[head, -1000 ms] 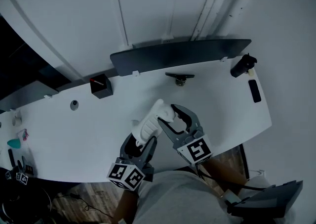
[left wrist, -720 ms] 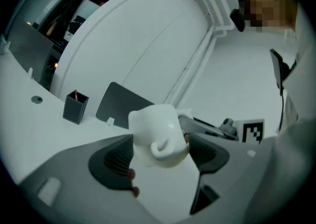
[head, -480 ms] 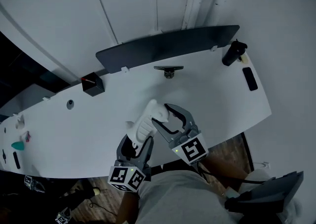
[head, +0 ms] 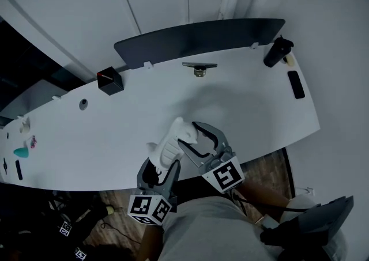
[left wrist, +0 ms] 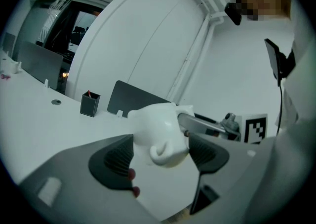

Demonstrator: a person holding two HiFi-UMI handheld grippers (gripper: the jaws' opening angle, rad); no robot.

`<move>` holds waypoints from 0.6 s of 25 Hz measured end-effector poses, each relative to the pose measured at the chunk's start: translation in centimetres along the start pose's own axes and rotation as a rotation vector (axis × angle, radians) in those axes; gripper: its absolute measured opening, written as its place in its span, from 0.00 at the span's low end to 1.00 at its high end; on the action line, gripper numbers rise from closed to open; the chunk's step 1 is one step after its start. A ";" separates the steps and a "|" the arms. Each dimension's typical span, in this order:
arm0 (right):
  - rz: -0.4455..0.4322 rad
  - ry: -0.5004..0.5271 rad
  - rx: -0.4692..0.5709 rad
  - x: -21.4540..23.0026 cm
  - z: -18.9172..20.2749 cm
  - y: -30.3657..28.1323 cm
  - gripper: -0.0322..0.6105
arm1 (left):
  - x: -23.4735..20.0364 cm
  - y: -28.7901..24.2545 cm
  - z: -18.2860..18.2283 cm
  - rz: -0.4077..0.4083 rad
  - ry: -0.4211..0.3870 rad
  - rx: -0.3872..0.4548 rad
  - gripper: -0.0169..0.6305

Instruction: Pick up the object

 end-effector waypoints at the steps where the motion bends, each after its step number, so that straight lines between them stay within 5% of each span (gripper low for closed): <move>1: 0.000 0.009 -0.005 -0.3 -0.1 0.2 0.43 | 0.0 0.3 0.1 0.001 -0.002 -0.003 0.56; 15: 0.130 0.008 -0.039 -3.2 -1.7 1.1 0.43 | -1.1 2.7 -1.1 0.099 -0.074 -0.002 0.56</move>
Point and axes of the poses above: the fingertips, and each gripper's own axes: y backward along the fingers, x to its right, z out of its underside, the point moved 3 cm from there along y, backward along the fingers, and after that the axes turned 1 degree about -z, right-handed, at the moved point
